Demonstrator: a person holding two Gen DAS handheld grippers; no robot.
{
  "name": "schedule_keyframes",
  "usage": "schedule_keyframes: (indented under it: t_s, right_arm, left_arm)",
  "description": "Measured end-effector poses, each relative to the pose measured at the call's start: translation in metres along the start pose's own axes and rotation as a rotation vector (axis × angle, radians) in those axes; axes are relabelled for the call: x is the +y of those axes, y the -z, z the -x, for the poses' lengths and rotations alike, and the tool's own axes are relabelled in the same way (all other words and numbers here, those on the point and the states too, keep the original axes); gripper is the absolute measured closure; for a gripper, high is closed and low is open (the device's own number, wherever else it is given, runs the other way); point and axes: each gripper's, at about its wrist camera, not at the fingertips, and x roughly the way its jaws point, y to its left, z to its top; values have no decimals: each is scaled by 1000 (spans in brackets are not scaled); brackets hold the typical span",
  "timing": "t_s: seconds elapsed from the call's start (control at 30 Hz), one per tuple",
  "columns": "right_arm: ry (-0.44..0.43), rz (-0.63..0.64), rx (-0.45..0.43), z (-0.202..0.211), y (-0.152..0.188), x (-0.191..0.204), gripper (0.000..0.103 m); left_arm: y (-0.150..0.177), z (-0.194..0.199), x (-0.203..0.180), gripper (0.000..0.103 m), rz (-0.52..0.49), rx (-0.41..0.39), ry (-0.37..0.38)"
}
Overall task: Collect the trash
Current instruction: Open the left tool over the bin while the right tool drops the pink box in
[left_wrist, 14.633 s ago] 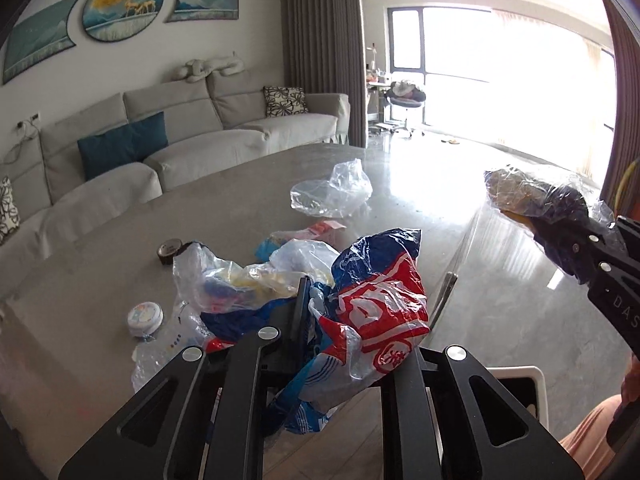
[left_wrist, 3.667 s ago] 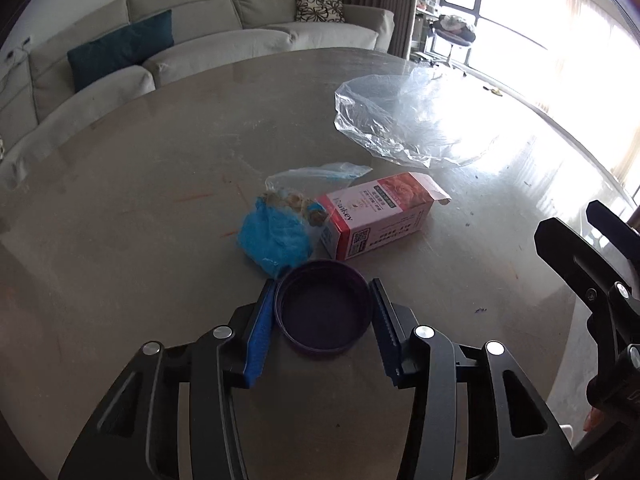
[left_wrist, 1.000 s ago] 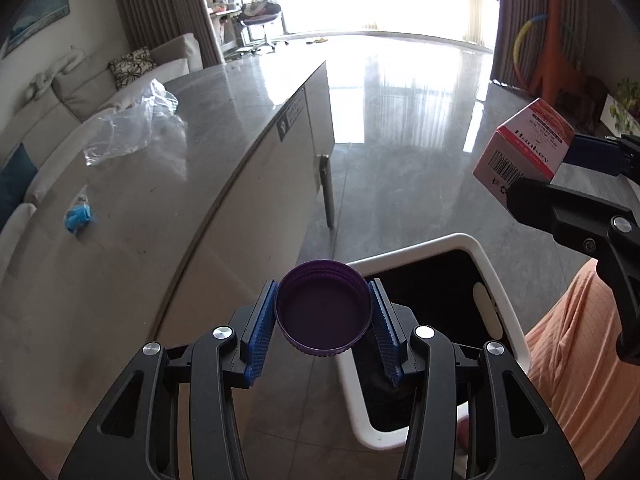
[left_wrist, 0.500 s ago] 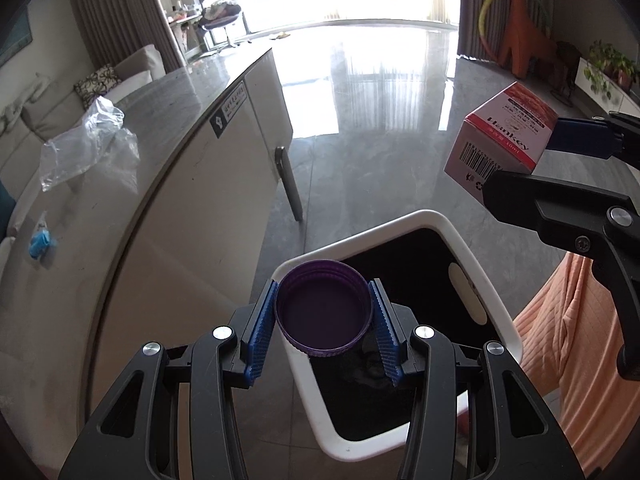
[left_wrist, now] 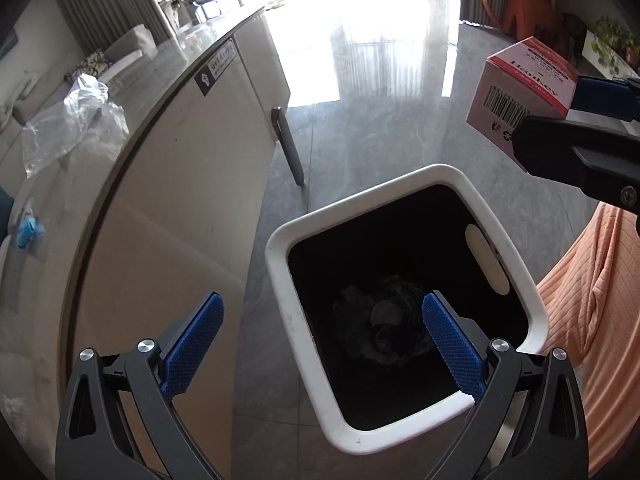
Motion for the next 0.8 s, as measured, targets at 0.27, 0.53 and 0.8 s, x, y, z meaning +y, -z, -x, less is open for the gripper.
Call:
schedule_keyframes:
  t_s: [0.27, 0.53, 0.8]
  right_arm:
    - [-18, 9, 22, -10, 3, 6, 35]
    - [-43, 13, 77, -34, 10, 17, 35]
    - [-69, 49, 144, -51, 15, 31, 5]
  left_arm:
    - [5, 17, 21, 5, 25, -46, -53]
    - [18, 37, 52, 5, 76, -72, -123]
    - [26, 46, 79, 5, 162, -75, -127]
